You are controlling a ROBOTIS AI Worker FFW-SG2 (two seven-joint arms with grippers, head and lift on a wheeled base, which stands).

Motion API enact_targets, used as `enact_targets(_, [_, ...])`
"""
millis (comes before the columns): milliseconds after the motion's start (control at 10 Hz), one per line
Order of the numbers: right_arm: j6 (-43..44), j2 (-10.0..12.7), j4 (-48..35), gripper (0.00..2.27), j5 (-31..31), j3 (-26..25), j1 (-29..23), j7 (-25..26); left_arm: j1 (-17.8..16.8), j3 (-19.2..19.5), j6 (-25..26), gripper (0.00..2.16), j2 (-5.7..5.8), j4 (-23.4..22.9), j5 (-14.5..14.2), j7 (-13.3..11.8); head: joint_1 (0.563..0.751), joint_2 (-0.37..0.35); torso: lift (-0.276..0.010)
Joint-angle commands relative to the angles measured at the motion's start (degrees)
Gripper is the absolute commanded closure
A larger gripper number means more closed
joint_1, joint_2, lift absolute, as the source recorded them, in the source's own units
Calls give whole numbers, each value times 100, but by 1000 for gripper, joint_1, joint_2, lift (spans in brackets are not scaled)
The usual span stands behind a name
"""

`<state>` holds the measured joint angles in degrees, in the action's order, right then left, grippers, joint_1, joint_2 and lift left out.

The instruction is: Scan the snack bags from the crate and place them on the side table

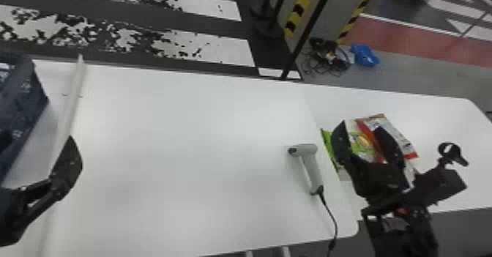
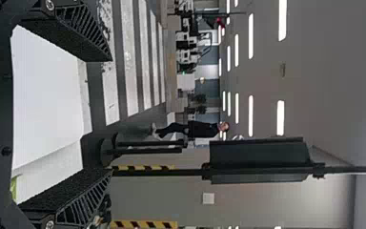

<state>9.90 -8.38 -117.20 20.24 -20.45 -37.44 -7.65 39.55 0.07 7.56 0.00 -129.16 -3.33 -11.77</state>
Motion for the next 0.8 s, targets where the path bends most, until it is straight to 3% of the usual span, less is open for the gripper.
enact_targets(0, [736, 64, -57, 66, -433, 603, -212, 9, 0, -209, -250, 83, -15, 84, 122, 78, 695, -325, -94])
enact_targets(300, [1281, 108, 153, 66, -1347, 1518, -370, 378, -53, -499, -531, 83, -15, 392, 315, 236, 695, -224, -94])
enact_targets(500, [1281, 179, 303, 66, -1848, 1790, -370, 448, -70, -534, -548, 83, -15, 515, 324, 289, 695, -190, -94])
enact_targets(700, [1228, 381, 417, 63, -1945, 1825, -475, 431, -79, -534, -794, 83, -15, 682, 324, 350, 695, -146, -94])
